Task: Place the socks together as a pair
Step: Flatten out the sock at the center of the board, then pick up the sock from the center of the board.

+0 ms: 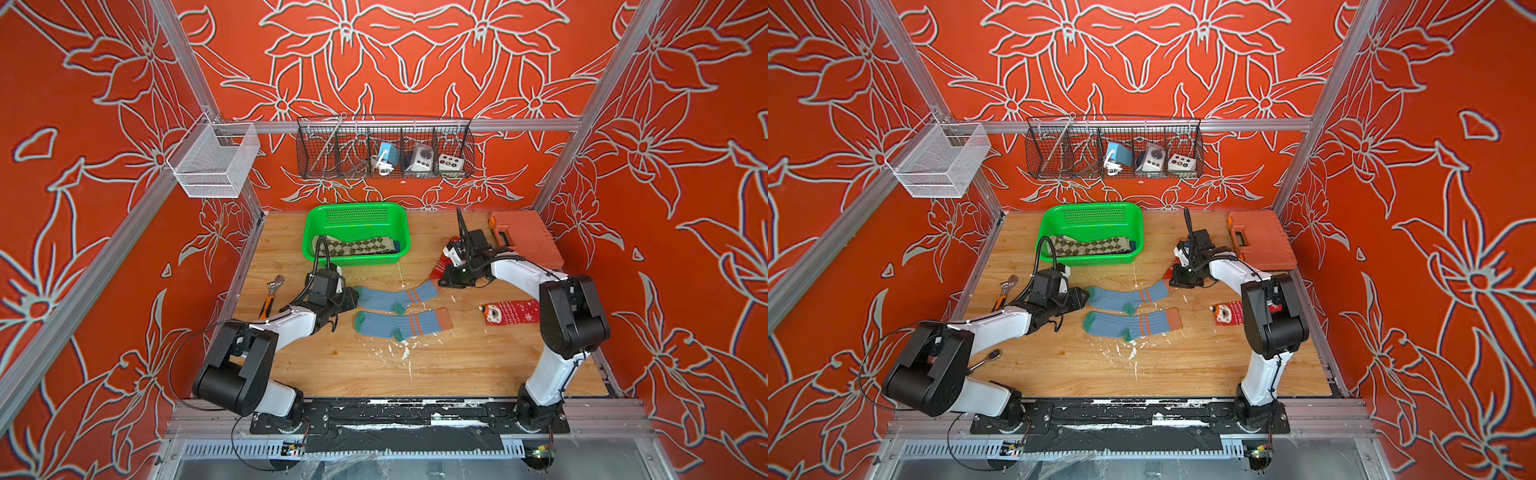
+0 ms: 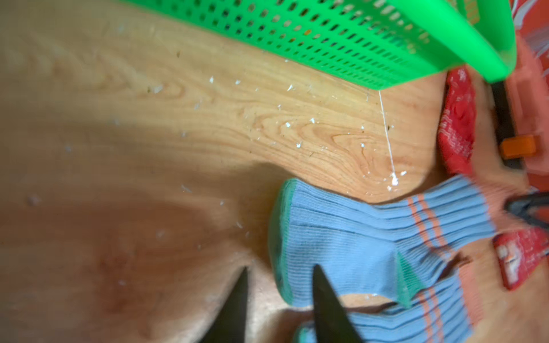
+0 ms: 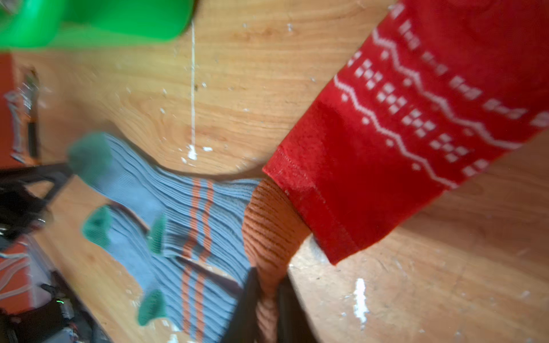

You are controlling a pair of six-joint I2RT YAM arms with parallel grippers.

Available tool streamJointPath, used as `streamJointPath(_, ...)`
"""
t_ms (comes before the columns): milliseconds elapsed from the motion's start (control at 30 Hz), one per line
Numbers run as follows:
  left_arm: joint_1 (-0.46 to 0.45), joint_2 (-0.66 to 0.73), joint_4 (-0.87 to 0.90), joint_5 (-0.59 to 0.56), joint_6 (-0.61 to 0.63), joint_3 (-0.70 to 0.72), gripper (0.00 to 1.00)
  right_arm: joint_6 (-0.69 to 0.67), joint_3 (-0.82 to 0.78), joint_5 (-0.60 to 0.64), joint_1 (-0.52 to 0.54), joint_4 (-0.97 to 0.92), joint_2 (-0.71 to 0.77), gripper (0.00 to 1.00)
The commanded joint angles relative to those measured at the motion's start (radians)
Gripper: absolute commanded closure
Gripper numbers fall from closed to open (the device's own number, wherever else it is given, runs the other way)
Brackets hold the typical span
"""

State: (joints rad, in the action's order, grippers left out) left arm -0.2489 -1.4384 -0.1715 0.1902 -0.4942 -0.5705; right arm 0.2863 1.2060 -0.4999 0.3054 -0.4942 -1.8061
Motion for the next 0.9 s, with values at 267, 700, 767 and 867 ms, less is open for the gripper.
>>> streamJointPath(267, -0.071, 0.252, 0.032, 0.034, -0.06, 0.184, 0.46, -0.005, -0.234, 0.033, 0.004, -0.013, 0.236, 0.55)
streamJointPath(700, -0.132, 0.212, -0.012, 0.065, -0.059, 0.231, 0.63, 0.043, -0.415, -0.028, 0.049, 0.133, 0.207, 0.61)
streamJointPath(767, -0.133, 0.197, -0.032, 0.097, -0.05, 0.233, 0.7, 0.048, -0.426, -0.044, 0.061, 0.153, 0.197, 0.67)
streamJointPath(867, -0.139, 0.18, -0.036, 0.121, -0.05, 0.23, 0.86, 0.05, -0.435, -0.069, 0.069, 0.167, 0.188, 0.93)
